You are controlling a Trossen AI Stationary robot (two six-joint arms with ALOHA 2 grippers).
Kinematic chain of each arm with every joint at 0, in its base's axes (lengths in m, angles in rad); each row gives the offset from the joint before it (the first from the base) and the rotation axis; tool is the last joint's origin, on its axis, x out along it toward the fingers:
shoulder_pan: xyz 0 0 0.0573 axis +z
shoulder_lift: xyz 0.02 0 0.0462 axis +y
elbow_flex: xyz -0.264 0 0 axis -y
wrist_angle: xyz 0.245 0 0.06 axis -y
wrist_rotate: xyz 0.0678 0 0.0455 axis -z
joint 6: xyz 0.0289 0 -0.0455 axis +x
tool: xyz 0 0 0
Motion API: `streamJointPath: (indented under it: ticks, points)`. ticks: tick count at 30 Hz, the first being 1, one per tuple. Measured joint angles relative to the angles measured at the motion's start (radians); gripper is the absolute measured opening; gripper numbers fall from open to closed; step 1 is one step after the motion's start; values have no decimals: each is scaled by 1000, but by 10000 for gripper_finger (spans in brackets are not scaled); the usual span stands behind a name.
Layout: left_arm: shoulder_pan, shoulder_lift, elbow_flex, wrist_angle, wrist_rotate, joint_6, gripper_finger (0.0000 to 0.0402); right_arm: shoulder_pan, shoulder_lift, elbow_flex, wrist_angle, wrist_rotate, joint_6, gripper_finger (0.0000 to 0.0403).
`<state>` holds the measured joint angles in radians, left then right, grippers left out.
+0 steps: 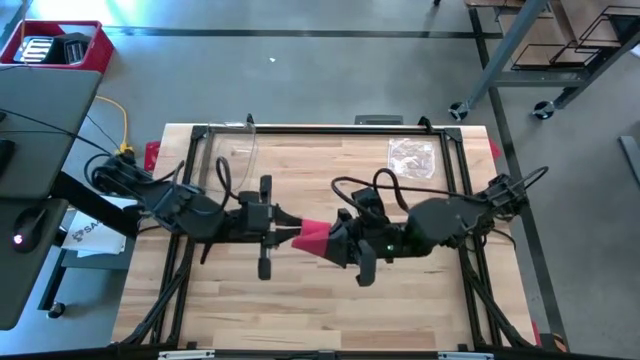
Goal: Roll bandage
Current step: Roll the red bandage
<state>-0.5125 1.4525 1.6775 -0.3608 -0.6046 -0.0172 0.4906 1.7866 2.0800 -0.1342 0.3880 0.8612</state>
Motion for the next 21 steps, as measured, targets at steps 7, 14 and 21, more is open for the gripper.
streamJointPath:
  ticks: [7, 14, 21]
  points:
    - [20, 11, 0, -40, -48, -74, 14, 39, 1, 0, -80, 1, 84, 0]
    - [42, -9, 0, -40, -122, -87, 14, 108, 23, 0, -86, 31, 121, 0]
    - [77, -23, 0, -19, -124, -87, 14, 114, 60, 0, -82, 42, 159, 0]
